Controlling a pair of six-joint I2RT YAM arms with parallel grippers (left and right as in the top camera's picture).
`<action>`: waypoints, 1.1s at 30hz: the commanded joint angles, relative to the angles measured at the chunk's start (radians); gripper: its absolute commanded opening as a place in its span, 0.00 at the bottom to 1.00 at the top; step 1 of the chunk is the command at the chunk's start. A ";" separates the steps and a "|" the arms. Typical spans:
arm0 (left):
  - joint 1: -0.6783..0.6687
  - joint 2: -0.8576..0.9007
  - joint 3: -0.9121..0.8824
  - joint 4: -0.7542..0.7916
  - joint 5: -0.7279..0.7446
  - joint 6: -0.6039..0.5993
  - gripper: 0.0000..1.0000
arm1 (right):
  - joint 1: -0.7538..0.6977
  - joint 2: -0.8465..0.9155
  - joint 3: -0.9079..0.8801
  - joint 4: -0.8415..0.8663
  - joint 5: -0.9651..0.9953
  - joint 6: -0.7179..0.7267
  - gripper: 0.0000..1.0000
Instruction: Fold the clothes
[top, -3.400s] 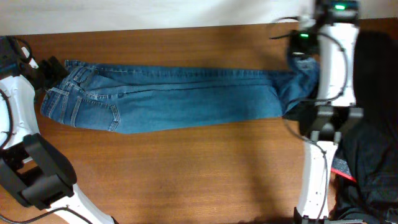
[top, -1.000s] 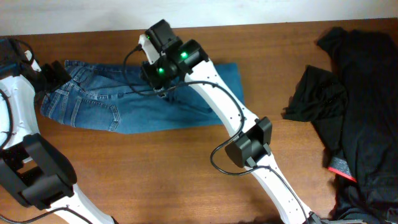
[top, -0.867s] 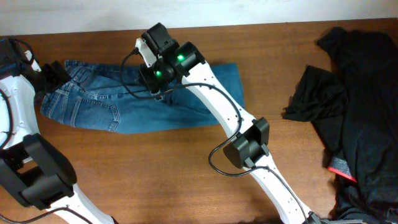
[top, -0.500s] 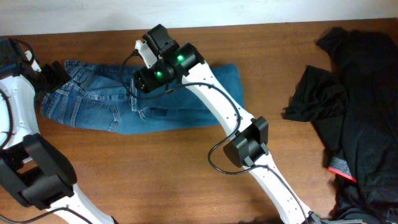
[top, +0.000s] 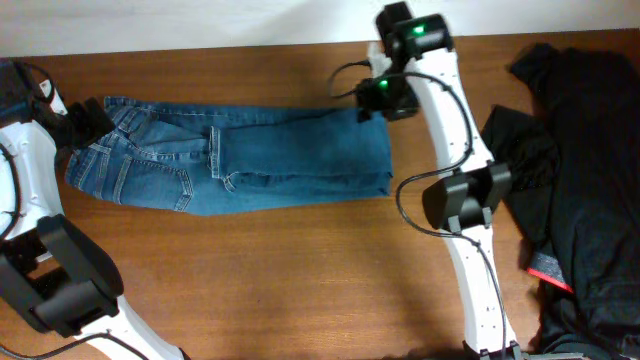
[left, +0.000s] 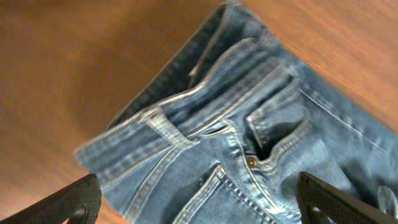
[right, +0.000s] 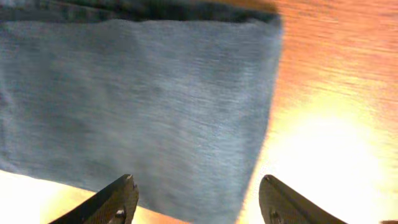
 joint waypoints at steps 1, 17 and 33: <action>-0.001 -0.011 0.002 0.011 0.091 0.297 0.99 | 0.025 -0.024 0.011 -0.009 -0.021 -0.060 0.68; 0.061 0.069 0.002 0.095 0.174 0.868 0.99 | 0.059 -0.023 0.011 -0.009 -0.016 -0.055 0.68; 0.103 0.388 0.002 0.228 0.387 0.826 0.99 | 0.059 -0.023 0.011 -0.009 -0.016 -0.029 0.68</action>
